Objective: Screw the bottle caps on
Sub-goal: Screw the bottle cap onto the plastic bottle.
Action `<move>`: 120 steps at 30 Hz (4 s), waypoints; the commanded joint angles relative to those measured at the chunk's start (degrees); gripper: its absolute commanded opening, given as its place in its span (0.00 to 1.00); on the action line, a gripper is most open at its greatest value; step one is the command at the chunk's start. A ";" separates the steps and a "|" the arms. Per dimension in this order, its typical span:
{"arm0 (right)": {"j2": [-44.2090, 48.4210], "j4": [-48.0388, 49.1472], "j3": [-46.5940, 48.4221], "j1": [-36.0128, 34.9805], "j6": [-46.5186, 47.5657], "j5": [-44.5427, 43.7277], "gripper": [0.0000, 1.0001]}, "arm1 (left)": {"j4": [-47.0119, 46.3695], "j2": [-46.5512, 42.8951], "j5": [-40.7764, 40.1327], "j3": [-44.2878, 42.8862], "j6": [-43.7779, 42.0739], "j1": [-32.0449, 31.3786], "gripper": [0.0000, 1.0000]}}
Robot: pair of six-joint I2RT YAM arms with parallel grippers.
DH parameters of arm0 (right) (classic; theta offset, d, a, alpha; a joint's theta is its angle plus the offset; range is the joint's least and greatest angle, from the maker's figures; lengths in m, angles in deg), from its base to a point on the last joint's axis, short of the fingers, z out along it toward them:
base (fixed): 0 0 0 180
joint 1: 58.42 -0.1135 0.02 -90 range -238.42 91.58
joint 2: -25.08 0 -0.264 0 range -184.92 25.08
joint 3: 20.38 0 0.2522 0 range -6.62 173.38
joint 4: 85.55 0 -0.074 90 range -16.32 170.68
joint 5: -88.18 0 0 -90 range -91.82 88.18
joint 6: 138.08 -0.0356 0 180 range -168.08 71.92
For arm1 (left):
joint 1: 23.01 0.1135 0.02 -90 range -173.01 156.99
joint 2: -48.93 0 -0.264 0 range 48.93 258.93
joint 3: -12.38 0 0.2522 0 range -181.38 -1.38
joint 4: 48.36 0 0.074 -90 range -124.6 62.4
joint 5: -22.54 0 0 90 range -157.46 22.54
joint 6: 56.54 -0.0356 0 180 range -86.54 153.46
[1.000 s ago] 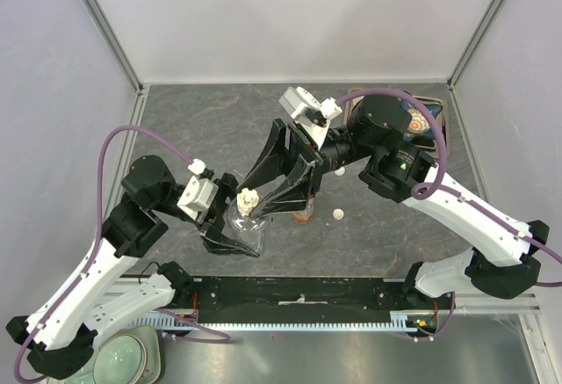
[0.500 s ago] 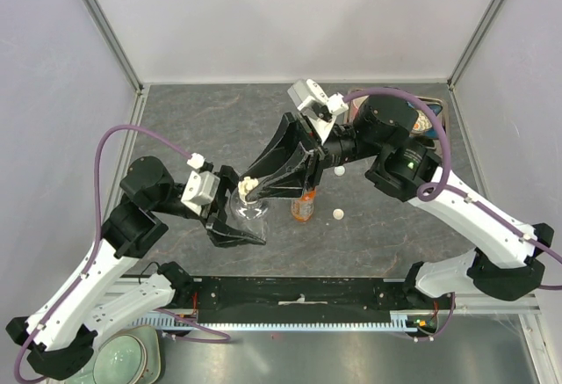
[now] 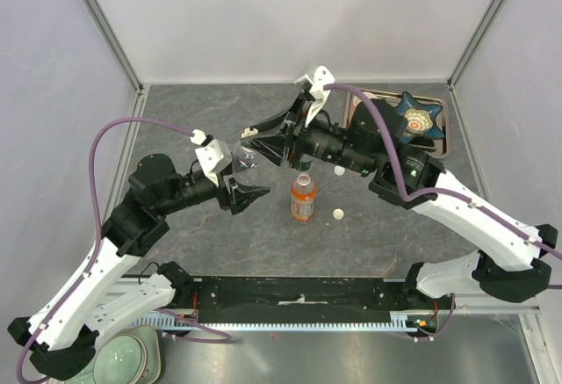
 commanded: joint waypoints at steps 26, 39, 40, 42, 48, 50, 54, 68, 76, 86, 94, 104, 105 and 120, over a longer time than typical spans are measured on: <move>0.27 -1.68 2.68 -17.68 -6.52 -46.63 0.73 | -5.37 -3.04 -5.42 0.24 1.28 2.16 0.08; 8.12 -0.60 0.55 -17.42 7.20 0.73 0.95 | -10.29 -1.11 45.07 2.26 4.70 2.07 0.06; 7.68 -1.21 1.17 -17.51 7.81 3.81 0.95 | -10.29 -1.11 45.69 2.17 4.88 2.07 0.06; 6.19 -2.79 3.01 -17.42 8.34 9.53 0.95 | -10.20 -0.93 46.83 2.08 5.23 2.07 0.06; 3.20 -4.12 5.74 -16.98 9.57 13.42 0.93 | -10.38 -0.93 48.59 2.08 5.93 2.07 0.05; 2.41 -4.03 6.53 -16.89 9.58 14.03 0.93 | -10.46 -0.93 49.21 2.08 6.29 2.07 0.05; 0.82 -4.03 7.41 -16.63 9.49 15.62 0.89 | -10.81 -1.11 49.73 2.26 6.72 2.07 0.05; -4.45 -2.81 10.05 -12.68 5.80 22.47 0.61 | -12.40 -1.99 50.79 2.52 8.75 2.07 0.05; -2.96 -1.40 7.95 -11.36 4.04 20.29 0.15 | -12.92 -2.51 47.99 2.96 8.66 2.07 0.05; -3.39 -8.14 4.42 -11.36 3.42 -8.83 0.00 | -8.97 -2.60 26.56 0.95 -0.11 2.07 0.05; -7.96 -15.71 4.07 -12.67 0.09 -50.17 0.00 | -6.60 -2.69 -0.85 -0.03 -6.80 2.07 0.05; -17.11 -21.00 14.44 -18.21 -0.97 -75.62 0.09 | -4.84 -3.13 -12.32 0.94 -7.87 2.07 0.05; -16.50 -20.91 15.14 -18.38 -1.41 -73.78 0.22 | -4.93 -3.22 -11.88 1.03 -7.60 2.07 0.05; 6.26 -6.14 4.86 -18.12 7.10 -24.52 0.98 | -5.98 -3.66 -0.92 2.35 -2.60 2.16 0.05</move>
